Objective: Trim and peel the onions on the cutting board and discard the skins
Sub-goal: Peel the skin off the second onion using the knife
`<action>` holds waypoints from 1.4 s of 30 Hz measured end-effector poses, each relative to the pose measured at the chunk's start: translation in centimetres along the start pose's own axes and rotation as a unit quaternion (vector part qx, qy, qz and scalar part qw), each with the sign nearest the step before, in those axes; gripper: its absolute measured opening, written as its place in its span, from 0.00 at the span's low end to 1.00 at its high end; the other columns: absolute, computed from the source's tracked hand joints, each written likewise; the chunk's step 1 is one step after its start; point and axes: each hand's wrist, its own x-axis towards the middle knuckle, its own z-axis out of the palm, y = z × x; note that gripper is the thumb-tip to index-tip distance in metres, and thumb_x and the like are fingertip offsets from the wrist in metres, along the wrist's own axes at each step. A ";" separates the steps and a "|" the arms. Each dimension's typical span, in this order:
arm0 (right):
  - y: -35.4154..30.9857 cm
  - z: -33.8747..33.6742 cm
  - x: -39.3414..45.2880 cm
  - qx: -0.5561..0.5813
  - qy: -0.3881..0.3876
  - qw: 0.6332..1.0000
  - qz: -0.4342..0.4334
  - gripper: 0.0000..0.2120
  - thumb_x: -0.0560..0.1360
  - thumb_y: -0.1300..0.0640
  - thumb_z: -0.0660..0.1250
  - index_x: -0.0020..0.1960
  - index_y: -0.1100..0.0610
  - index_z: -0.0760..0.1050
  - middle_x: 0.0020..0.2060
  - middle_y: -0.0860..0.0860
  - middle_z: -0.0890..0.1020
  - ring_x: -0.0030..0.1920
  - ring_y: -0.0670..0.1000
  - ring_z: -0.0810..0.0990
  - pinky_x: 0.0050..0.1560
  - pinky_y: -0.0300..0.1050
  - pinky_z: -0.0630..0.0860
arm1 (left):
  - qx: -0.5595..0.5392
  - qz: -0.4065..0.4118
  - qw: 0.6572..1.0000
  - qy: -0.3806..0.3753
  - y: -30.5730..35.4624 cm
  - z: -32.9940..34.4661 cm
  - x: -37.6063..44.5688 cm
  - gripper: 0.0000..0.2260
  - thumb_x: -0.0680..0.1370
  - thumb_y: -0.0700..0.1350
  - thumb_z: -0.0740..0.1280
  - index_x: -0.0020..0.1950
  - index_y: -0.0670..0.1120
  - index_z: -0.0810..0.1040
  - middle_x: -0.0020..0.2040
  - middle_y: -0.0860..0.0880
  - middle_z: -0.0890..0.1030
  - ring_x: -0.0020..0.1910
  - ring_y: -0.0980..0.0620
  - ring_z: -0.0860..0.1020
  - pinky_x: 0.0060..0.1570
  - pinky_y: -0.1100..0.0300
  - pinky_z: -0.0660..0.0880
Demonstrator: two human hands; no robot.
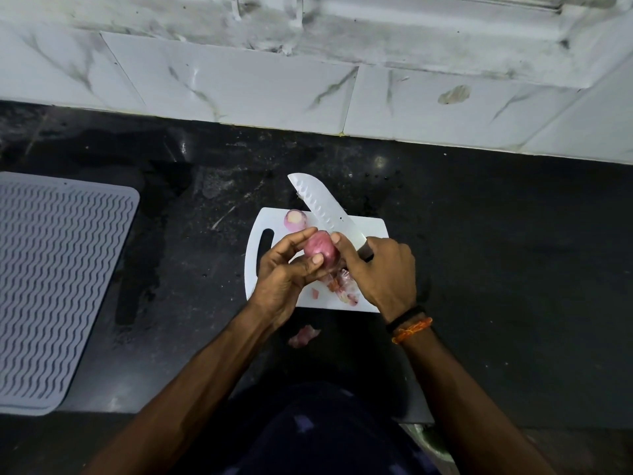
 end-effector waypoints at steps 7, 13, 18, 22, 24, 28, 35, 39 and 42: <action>0.8 0.1 -0.3 0.150 -0.029 0.988 0.012 0.23 0.72 0.35 0.67 0.28 0.51 0.74 0.25 0.48 0.79 0.28 0.46 0.79 0.29 0.50 0.76 | -0.050 -0.001 0.998 0.033 0.1 0.0 0.4 0.19 0.73 0.32 0.68 0.64 0.39 0.77 0.59 0.43 0.81 0.55 0.40 0.82 0.51 0.48 0.81; 1.8 0.1 0.4 0.058 0.004 0.997 0.043 0.29 0.74 0.35 0.65 0.27 0.58 0.71 0.22 0.49 0.75 0.26 0.48 0.75 0.30 0.42 0.68 | -0.055 -0.009 0.998 0.019 -0.2 0.0 0.3 0.23 0.73 0.30 0.69 0.68 0.37 0.74 0.65 0.38 0.77 0.60 0.35 0.80 0.59 0.40 0.77; 1.5 0.1 0.0 0.026 -0.007 1.000 0.012 0.29 0.74 0.34 0.62 0.27 0.56 0.72 0.22 0.46 0.74 0.26 0.47 0.74 0.31 0.41 0.66 | -0.037 -0.014 0.999 0.020 -0.2 -0.4 0.3 0.23 0.73 0.33 0.70 0.68 0.39 0.75 0.64 0.39 0.78 0.60 0.35 0.79 0.61 0.38 0.75; 1.2 0.2 -0.3 0.019 -0.002 1.000 0.002 0.31 0.72 0.30 0.57 0.29 0.56 0.74 0.23 0.46 0.74 0.26 0.46 0.74 0.30 0.39 0.65 | -0.027 -0.014 0.999 0.019 -0.2 -0.4 0.1 0.23 0.73 0.32 0.70 0.68 0.39 0.75 0.63 0.40 0.79 0.61 0.33 0.78 0.59 0.41 0.77; 1.3 0.2 -0.3 0.005 0.006 1.000 -0.004 0.33 0.71 0.27 0.54 0.29 0.55 0.73 0.22 0.45 0.72 0.25 0.46 0.72 0.29 0.39 0.64 | -0.020 -0.011 1.000 0.015 -0.1 -0.6 0.1 0.23 0.73 0.32 0.71 0.68 0.39 0.75 0.62 0.41 0.80 0.61 0.33 0.78 0.60 0.39 0.76; 1.0 0.2 -0.3 -0.020 0.015 1.000 -0.007 0.34 0.69 0.23 0.53 0.26 0.53 0.69 0.21 0.43 0.70 0.23 0.45 0.72 0.28 0.39 0.65 | -0.011 -0.014 1.000 0.022 -0.1 -0.4 -0.1 0.22 0.73 0.32 0.70 0.67 0.38 0.76 0.57 0.43 0.82 0.58 0.37 0.80 0.60 0.38 0.76; 1.0 0.2 0.2 0.003 0.006 1.000 0.000 0.31 0.70 0.27 0.61 0.24 0.53 0.69 0.19 0.45 0.71 0.22 0.45 0.71 0.25 0.40 0.65 | -0.044 -0.029 0.999 0.013 -0.1 -0.2 -0.3 0.24 0.71 0.38 0.75 0.65 0.36 0.75 0.63 0.34 0.78 0.60 0.35 0.79 0.60 0.37 0.76; 1.0 0.1 -0.4 0.148 -0.062 0.987 -0.008 0.28 0.70 0.34 0.69 0.28 0.58 0.77 0.24 0.49 0.79 0.25 0.46 0.77 0.28 0.38 0.70 | -0.080 -0.044 0.995 0.032 0.0 -0.2 -0.3 0.13 0.72 0.40 0.72 0.56 0.41 0.80 0.59 0.37 0.81 0.57 0.40 0.81 0.52 0.48 0.80; 1.7 0.0 -0.6 0.198 -0.057 0.979 0.014 0.27 0.71 0.36 0.70 0.29 0.58 0.79 0.25 0.51 0.81 0.26 0.48 0.79 0.30 0.43 0.73 | -0.099 -0.036 0.994 0.035 0.2 -0.4 0.0 0.19 0.71 0.44 0.74 0.60 0.41 0.78 0.63 0.38 0.80 0.62 0.39 0.79 0.56 0.47 0.79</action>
